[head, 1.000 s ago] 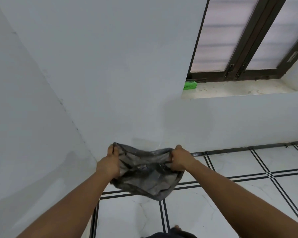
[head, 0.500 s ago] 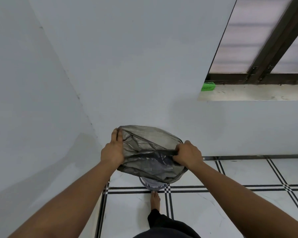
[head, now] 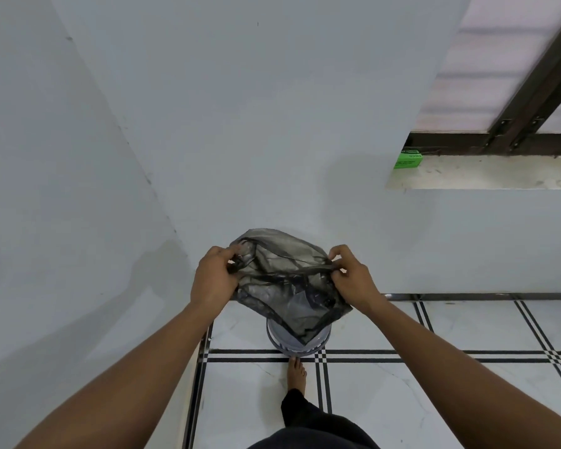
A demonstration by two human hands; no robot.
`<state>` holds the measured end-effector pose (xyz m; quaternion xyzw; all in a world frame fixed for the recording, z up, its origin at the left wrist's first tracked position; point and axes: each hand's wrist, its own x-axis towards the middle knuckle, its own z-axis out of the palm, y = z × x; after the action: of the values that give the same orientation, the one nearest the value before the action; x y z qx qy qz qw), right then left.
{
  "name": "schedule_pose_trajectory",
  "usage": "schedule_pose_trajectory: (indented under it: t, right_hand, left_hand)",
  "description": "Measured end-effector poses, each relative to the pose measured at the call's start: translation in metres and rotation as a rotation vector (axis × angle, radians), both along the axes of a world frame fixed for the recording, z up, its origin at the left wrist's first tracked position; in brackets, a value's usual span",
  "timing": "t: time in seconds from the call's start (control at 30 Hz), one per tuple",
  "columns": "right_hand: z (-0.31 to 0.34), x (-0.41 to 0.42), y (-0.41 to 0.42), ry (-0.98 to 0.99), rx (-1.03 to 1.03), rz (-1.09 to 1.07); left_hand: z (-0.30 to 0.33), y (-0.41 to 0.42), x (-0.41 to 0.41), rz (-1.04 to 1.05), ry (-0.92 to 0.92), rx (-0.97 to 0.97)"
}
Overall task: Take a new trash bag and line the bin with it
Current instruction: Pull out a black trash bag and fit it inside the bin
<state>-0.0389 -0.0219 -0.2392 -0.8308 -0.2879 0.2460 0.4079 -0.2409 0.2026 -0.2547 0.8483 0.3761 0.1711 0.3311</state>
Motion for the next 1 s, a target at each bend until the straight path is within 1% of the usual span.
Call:
schedule_pose_trajectory:
  t: [0.07,0.1,0.17,0.23,0.3,0.4,0.5,0.57,0.67,0.73,0.83,0.87,0.93,1.0]
  right_hand:
    - [-0.003,0.005,0.004,-0.002,-0.022,-0.065]
    - [-0.004,0.007,0.006,0.019,-0.056,-0.1]
    - [-0.007,0.012,0.011,0.076,-0.122,-0.166]
    - [-0.01,0.018,0.015,0.087,-0.164,-0.182]
    - [-0.017,0.026,0.021,0.023,-0.198,-0.19]
    - [-0.029,0.031,0.031,-0.052,-0.218,-0.189]
    - [-0.044,0.039,0.044,-0.024,-0.231,-0.103]
    - [-0.051,0.041,0.052,0.008,-0.231,-0.063]
    - [-0.066,0.053,0.065,0.03,-0.178,-0.113]
    - [-0.077,0.062,0.072,0.085,-0.215,-0.168]
    - [-0.098,0.083,0.081,0.23,-0.303,-0.335]
    - [-0.106,0.091,0.084,0.255,-0.352,-0.355]
    - [-0.128,0.109,0.088,0.296,-0.424,-0.369]
    - [-0.147,0.123,0.09,0.378,-0.409,-0.408]
  left_hand:
    - [-0.001,0.001,0.001,-0.047,-0.098,-0.06]
    - [-0.003,0.003,0.001,-0.085,-0.107,-0.065]
    - [-0.005,0.005,0.005,-0.166,-0.052,-0.01]
    - [-0.007,0.006,0.01,-0.204,0.054,0.059]
    - [-0.005,0.005,0.018,-0.165,0.117,0.071]
    - [-0.002,0.0,0.031,-0.058,0.165,0.078]
    - [-0.016,-0.003,0.047,-0.026,0.216,0.096]
    - [-0.023,-0.002,0.053,-0.047,0.247,0.108]
    - [-0.034,0.008,0.064,-0.199,0.35,0.194]
    - [-0.041,0.017,0.065,-0.328,0.425,0.276]
    - [-0.065,0.039,0.068,-0.463,0.615,0.453]
    - [-0.073,0.046,0.069,-0.525,0.667,0.515]
    - [-0.086,0.059,0.069,-0.678,0.74,0.648]
    - [-0.099,0.071,0.07,-0.835,0.766,0.743]
